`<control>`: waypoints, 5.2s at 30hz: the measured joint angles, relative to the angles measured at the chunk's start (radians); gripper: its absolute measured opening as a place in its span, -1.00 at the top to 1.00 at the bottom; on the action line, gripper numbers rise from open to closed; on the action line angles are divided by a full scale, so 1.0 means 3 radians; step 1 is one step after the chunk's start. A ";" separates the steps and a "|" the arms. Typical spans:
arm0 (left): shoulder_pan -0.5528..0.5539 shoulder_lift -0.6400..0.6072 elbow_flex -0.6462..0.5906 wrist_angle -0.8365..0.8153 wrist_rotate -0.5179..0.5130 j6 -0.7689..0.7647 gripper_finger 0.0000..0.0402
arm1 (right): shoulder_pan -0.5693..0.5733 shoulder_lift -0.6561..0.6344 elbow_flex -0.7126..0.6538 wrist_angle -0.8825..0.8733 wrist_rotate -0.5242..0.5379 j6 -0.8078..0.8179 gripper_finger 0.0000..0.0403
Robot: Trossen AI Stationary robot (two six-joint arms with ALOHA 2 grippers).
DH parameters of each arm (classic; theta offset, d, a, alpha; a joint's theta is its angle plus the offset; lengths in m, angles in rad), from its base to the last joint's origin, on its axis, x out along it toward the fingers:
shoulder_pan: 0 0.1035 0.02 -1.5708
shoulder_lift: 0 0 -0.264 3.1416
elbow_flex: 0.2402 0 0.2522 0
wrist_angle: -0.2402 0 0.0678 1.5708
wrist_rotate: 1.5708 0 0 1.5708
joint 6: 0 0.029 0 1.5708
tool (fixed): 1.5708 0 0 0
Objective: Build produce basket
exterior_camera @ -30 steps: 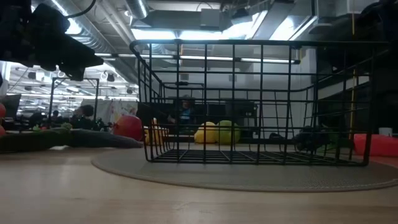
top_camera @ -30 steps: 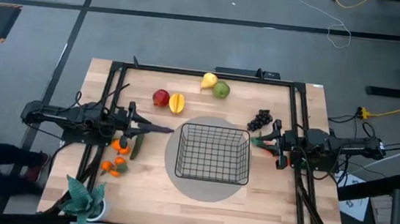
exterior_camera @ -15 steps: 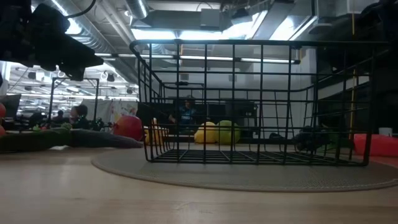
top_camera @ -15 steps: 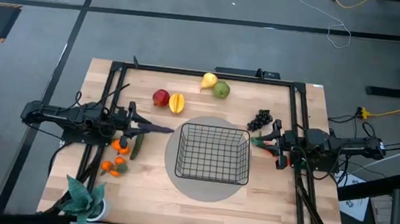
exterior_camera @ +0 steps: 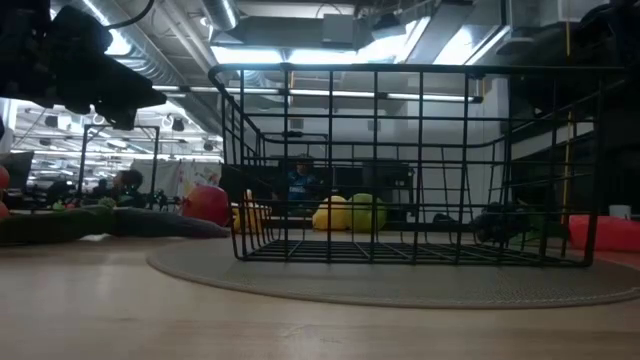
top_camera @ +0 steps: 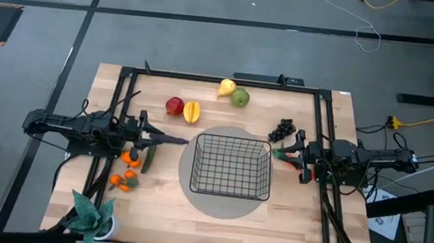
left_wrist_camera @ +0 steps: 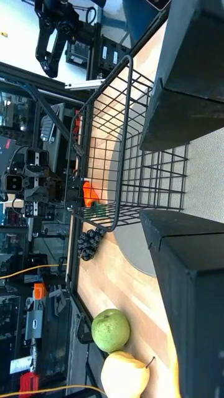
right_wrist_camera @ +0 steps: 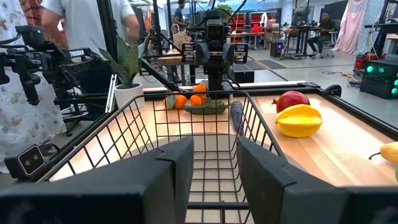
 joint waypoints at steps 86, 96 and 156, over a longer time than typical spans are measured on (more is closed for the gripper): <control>0.0000 0.0000 -0.0001 -0.0001 0.0000 0.0000 0.24 | 0.0001 0.0001 0.0000 0.0011 0.0086 0.0687 0.40; 0.0000 0.0000 0.0000 0.0121 0.0018 -0.0277 0.24 | 0.0001 0.0002 0.0000 0.0012 0.0085 0.0757 0.40; -0.1308 0.3033 0.2444 -0.3147 0.0384 -0.2168 0.24 | 0.0000 0.0003 0.0000 0.0014 0.0088 0.0694 0.40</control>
